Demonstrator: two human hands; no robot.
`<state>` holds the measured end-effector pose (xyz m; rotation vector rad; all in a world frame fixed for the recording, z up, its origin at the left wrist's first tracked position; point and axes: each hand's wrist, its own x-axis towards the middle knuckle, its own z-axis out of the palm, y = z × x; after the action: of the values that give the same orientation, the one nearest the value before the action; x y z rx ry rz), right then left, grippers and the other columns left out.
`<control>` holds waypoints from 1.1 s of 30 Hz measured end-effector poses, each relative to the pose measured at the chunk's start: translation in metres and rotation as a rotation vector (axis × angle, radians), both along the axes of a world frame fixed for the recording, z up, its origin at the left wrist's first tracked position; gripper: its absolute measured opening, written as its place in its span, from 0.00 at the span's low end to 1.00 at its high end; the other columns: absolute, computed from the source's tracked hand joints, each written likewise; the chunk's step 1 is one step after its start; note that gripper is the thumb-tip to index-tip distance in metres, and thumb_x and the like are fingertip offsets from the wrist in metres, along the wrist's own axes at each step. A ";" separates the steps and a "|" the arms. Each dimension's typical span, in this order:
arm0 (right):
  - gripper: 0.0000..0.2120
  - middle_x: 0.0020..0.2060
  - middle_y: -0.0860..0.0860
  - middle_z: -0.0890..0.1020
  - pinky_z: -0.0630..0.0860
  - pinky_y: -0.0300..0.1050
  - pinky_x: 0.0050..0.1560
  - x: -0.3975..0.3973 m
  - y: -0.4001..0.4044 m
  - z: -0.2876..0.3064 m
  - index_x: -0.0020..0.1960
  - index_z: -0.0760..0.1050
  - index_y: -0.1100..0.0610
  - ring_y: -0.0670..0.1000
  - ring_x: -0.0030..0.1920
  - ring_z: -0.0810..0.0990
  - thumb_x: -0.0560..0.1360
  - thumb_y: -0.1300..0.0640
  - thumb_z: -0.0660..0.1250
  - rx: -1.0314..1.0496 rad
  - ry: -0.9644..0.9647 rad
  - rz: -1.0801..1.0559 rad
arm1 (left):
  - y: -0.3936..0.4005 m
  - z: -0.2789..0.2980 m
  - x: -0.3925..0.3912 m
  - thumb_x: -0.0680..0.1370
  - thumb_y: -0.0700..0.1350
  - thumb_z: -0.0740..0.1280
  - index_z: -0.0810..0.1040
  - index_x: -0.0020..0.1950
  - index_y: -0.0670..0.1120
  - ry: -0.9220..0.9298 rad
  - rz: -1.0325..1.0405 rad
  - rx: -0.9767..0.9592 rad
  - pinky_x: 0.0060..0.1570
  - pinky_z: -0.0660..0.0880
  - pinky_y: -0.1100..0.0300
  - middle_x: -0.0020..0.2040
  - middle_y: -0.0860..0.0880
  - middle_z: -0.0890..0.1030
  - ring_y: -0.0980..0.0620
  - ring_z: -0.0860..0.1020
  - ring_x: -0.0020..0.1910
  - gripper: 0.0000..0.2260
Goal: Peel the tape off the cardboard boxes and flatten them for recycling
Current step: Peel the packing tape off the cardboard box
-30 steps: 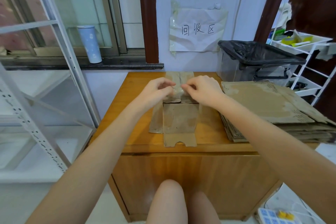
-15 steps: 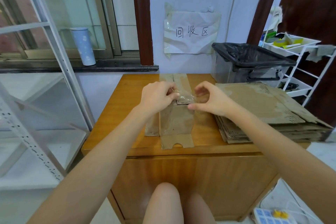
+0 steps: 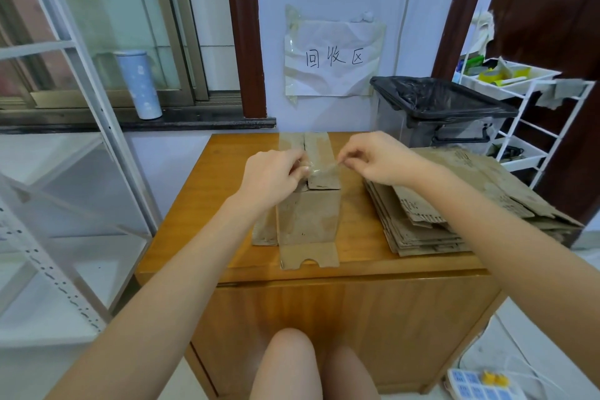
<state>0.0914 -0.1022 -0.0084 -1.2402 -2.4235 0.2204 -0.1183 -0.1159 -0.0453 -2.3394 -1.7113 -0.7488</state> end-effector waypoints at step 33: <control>0.13 0.32 0.46 0.73 0.71 0.39 0.37 -0.058 0.024 -0.048 0.38 0.69 0.51 0.45 0.32 0.70 0.72 0.60 0.73 -0.093 0.626 -0.049 | 0.007 0.022 -0.017 0.81 0.48 0.61 0.81 0.58 0.50 -0.819 -0.191 -0.651 0.40 0.77 0.69 0.49 0.49 0.84 0.61 0.82 0.42 0.10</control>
<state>0.0333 -0.0784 -0.0567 -1.0628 -1.8568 0.6121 -0.1358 -0.1093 -0.0229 -2.8784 -2.3340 -1.5482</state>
